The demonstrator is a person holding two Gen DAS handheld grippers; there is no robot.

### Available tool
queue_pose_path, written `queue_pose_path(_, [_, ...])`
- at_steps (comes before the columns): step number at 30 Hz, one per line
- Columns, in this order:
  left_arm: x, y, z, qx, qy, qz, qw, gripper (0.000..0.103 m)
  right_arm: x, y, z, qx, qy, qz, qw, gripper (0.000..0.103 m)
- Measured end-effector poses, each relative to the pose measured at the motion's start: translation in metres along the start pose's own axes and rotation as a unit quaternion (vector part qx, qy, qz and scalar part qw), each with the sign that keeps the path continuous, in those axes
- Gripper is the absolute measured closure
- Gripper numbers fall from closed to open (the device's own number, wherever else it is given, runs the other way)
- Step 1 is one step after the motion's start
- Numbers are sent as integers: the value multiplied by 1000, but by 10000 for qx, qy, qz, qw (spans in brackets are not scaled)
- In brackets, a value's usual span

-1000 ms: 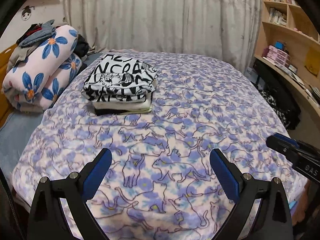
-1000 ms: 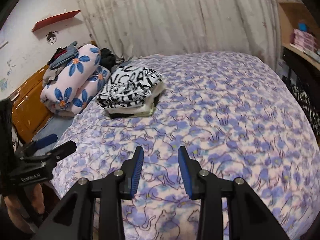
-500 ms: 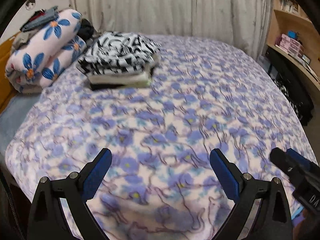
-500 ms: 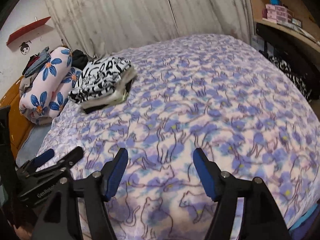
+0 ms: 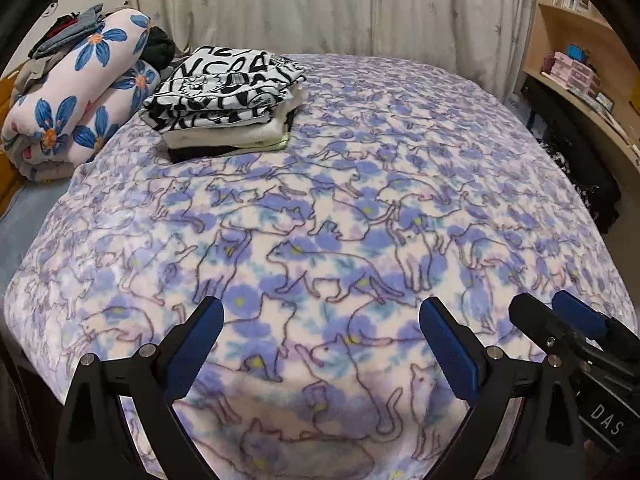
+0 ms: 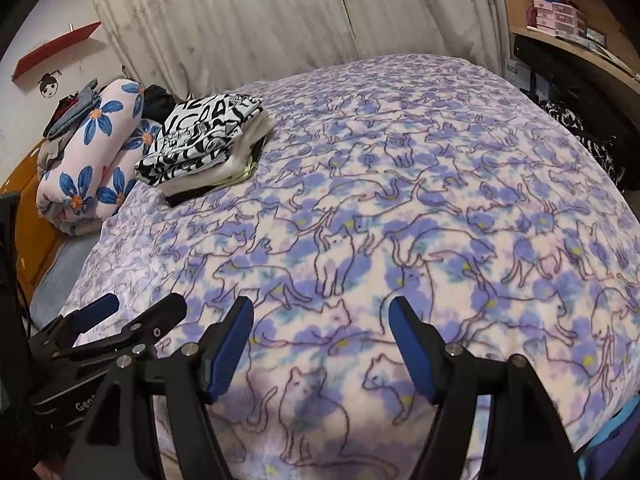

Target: Fold large clothes

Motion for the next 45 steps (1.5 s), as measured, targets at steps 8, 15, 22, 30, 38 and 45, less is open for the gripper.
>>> queue_pose_path(8, [2,-1,-6,-9,-60,-4,10000,5,3,0,-1,-36,31,-11,10000,32])
queue_pose_path(15, [5,0,-7,11,-162,-136,9998,5,3,0,-2,-53,84,-50,9999,32])
queue_pose_path(22, [3,2,-5,-87,-71,-129,9999,5,5,4,-1,-111,151,-110,9998,32])
queue_pose_path(30, [3,2,-4,-86,-78,-129,9998,6,5,4,-1,-118,163,-115,9997,32])
queue_pose_path(38, [3,2,-5,-89,-81,-137,9998,6,6,4,-1,-116,144,-108,9998,32])
queue_pose_path(45, [3,4,-5,-87,-60,-143,9998,6,6,6,-1,-128,162,-134,9997,32])
Point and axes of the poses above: each gripper's, at about its wrist camera, not at the fingertips, and y roughly the way its jaws point, z to its right, x to its underside, the point moved 4 cm from there along y, roughly the way its jaws point, and after that the axes turned 8 degrees about -x, right-handed, at the moved point
